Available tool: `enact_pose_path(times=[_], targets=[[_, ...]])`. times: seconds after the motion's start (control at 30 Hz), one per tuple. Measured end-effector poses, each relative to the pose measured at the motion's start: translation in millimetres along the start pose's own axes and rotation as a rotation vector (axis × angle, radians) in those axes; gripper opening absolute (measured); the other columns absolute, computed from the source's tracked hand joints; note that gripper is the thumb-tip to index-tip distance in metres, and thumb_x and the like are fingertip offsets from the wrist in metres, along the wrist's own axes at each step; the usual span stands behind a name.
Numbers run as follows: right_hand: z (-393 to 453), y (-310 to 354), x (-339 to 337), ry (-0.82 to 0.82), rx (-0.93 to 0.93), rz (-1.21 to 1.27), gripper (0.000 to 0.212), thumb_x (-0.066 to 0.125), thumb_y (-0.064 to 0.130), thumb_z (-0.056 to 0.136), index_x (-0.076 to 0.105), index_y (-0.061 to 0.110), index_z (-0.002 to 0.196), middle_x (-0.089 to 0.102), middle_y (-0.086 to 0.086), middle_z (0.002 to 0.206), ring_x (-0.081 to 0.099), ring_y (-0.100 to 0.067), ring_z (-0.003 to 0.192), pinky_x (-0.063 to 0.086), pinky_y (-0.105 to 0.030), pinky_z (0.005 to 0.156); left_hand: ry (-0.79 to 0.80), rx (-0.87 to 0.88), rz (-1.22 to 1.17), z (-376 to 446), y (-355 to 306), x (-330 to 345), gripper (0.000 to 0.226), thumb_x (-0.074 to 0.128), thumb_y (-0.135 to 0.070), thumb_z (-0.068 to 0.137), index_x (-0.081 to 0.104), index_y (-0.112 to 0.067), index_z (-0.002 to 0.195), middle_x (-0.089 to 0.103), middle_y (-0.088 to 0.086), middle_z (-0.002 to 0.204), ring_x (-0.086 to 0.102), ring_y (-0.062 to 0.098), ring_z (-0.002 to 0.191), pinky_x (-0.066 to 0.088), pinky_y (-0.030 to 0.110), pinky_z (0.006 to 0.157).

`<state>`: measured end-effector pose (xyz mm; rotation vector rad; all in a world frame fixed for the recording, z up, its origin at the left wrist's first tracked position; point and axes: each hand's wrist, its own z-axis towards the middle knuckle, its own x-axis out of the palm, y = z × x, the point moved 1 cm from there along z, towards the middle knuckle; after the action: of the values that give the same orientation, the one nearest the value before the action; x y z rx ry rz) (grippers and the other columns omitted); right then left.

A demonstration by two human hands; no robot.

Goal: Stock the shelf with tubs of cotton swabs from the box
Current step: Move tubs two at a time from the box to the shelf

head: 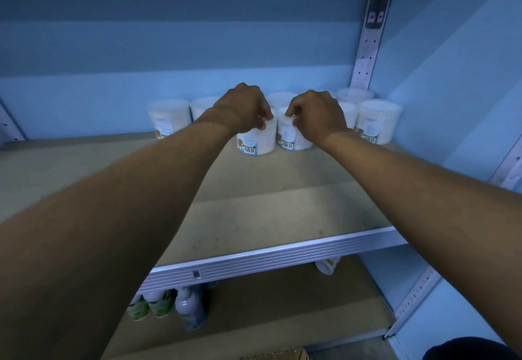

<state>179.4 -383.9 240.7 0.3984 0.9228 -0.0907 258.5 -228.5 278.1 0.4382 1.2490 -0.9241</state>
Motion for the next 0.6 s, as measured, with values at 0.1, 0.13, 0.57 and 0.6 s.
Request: enact_pose_path(times=[0.1, 0.13, 0.57, 0.6], targets=[[-1.5, 0.5, -3.1, 0.031, 0.0, 0.007, 0.028, 0.067, -0.001, 0.084, 0.077, 0.021, 0.098, 0.071, -0.003, 0.11, 0.064, -0.026, 0.104, 0.051, -0.031, 0.084, 0.03, -0.006, -0.012, -3.9, 0.1, 1.3, 0.037, 0.076, -0.023, 0.084, 0.071, -0.021, 0.121, 0.064, 0.0, 0.127, 0.057, 0.02, 0.115, 0.042, 0.026, 0.089], [-1.9, 0.5, -6.7, 0.065, -0.004, 0.018, 0.025, 0.07, 0.002, 0.085, 0.077, 0.019, 0.102, 0.071, -0.004, 0.112, 0.063, -0.026, 0.107, 0.051, -0.032, 0.088, 0.056, -0.013, -0.019, -5.9, 0.0, -0.4, 0.042, 0.076, -0.028, 0.083, 0.069, -0.022, 0.124, 0.064, -0.001, 0.129, 0.057, 0.02, 0.116, 0.043, 0.028, 0.093], [-53.4, 27.9, -48.5, 0.255, -0.062, 0.09, 0.048, 0.079, 0.032, 0.084, 0.063, 0.03, 0.13, 0.057, -0.002, 0.13, 0.05, -0.02, 0.124, 0.039, -0.028, 0.098, 0.09, -0.056, -0.14, -70.1, -4.9, -38.2, 0.064, 0.08, -0.056, 0.068, 0.061, -0.034, 0.126, 0.057, -0.012, 0.132, 0.055, 0.013, 0.114, 0.046, 0.031, 0.097], [-61.6, 32.9, -53.2, 0.25, -0.074, 0.106, 0.049, 0.08, 0.033, 0.083, 0.064, 0.03, 0.129, 0.058, -0.002, 0.129, 0.051, -0.02, 0.122, 0.039, -0.027, 0.095, 0.099, -0.064, -0.142, -78.3, -5.0, -41.4, 0.064, 0.08, -0.057, 0.068, 0.061, -0.036, 0.125, 0.057, -0.014, 0.13, 0.055, 0.012, 0.11, 0.047, 0.033, 0.098]])
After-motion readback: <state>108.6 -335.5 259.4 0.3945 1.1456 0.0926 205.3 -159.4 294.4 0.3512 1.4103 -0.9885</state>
